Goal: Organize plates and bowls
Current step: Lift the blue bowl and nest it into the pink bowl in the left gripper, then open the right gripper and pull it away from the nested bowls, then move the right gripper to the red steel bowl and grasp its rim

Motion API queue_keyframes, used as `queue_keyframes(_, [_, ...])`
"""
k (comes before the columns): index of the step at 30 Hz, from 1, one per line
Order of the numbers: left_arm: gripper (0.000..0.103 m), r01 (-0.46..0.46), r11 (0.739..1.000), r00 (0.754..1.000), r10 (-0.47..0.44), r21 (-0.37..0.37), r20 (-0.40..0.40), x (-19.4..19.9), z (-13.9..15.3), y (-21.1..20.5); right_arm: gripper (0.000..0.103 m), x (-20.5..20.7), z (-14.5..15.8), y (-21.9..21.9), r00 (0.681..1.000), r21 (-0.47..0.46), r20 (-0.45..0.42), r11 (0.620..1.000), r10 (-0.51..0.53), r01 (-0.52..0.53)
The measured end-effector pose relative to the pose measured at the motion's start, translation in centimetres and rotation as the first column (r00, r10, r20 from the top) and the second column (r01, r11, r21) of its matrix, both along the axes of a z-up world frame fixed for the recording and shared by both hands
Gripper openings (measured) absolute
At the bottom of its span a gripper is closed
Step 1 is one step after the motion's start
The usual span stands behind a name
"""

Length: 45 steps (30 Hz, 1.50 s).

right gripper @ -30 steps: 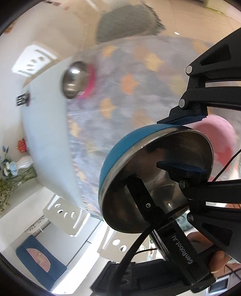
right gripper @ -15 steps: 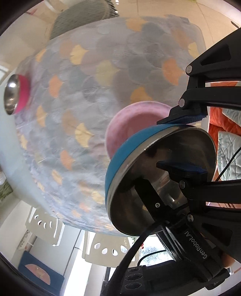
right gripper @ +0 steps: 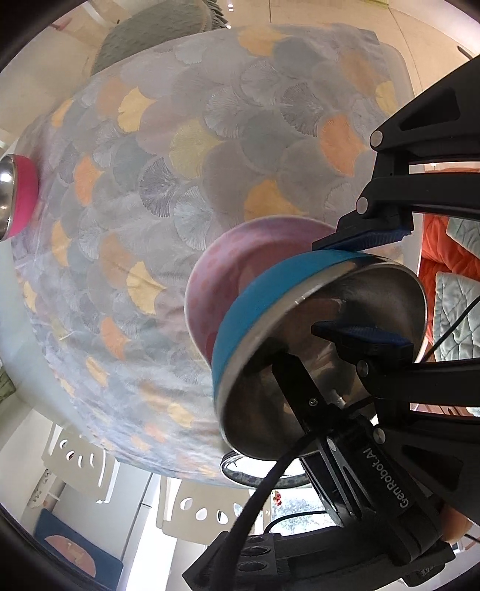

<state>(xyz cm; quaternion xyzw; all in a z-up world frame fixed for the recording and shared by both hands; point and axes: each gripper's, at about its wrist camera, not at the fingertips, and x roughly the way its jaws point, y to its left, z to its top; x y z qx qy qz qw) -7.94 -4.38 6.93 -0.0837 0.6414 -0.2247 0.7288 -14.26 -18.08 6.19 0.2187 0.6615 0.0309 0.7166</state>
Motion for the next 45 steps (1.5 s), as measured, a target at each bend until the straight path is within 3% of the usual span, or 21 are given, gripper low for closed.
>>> queue_keyframes(10, [0.029, 0.004, 0.999, 0.999, -0.006, 0.045, 0.046, 0.5, 1.1, 0.4, 0.036, 0.0, 0.0, -1.3, 1.000, -0.003, 0.004, 1.000, -0.004, 0.004])
queue_keyframes(22, [0.029, -0.051, 0.999, 0.997, 0.052, -0.020, 0.049, 1.9, 3.1, 2.3, 0.037, 0.1, 2.1, -2.1, 0.998, 0.013, 0.047, 0.999, 0.036, -0.036])
queue_keyframes(28, [0.029, -0.034, 0.999, 0.995, 0.037, -0.026, 0.098, 4.2, 5.1, 1.9, 0.037, 1.7, 4.6, -2.5, 0.995, 0.020, 0.096, 0.999, 0.035, -0.038])
queue_keyframes(34, [0.029, 0.026, 0.999, 0.980, -0.022, -0.021, 0.199, 8.8, 8.9, -0.3, 0.038, 4.5, 8.3, -6.1, 0.983, 0.058, 0.178, 0.997, -0.051, 0.042])
queue_keyframes(38, [0.029, 0.038, 0.997, 0.975, -0.024, -0.061, 0.221, 12.8, 10.7, -2.2, 0.057, 6.8, 10.3, -10.1, 0.955, 0.114, 0.236, 0.981, -0.182, 0.159])
queue_keyframes(40, [0.029, 0.052, 0.995, 0.974, -0.033, -0.080, 0.226, 14.5, 11.3, -3.3, 0.060, 7.9, 10.8, -12.0, 0.940, 0.136, 0.246, 0.968, -0.238, 0.210])
queue_keyframes(44, [0.052, 0.047, 0.993, 0.972, -0.020, -0.112, 0.235, 18.7, 11.9, -5.8, 0.062, 11.1, 11.0, -14.4, 0.934, 0.078, 0.253, 0.967, -0.253, 0.241])
queue_keyframes(45, [0.054, 0.038, 0.991, 0.974, -0.007, -0.131, 0.228, 20.0, 11.6, -6.4, 0.064, 11.6, 10.8, -14.8, 0.933, 0.068, 0.251, 0.967, -0.256, 0.247])
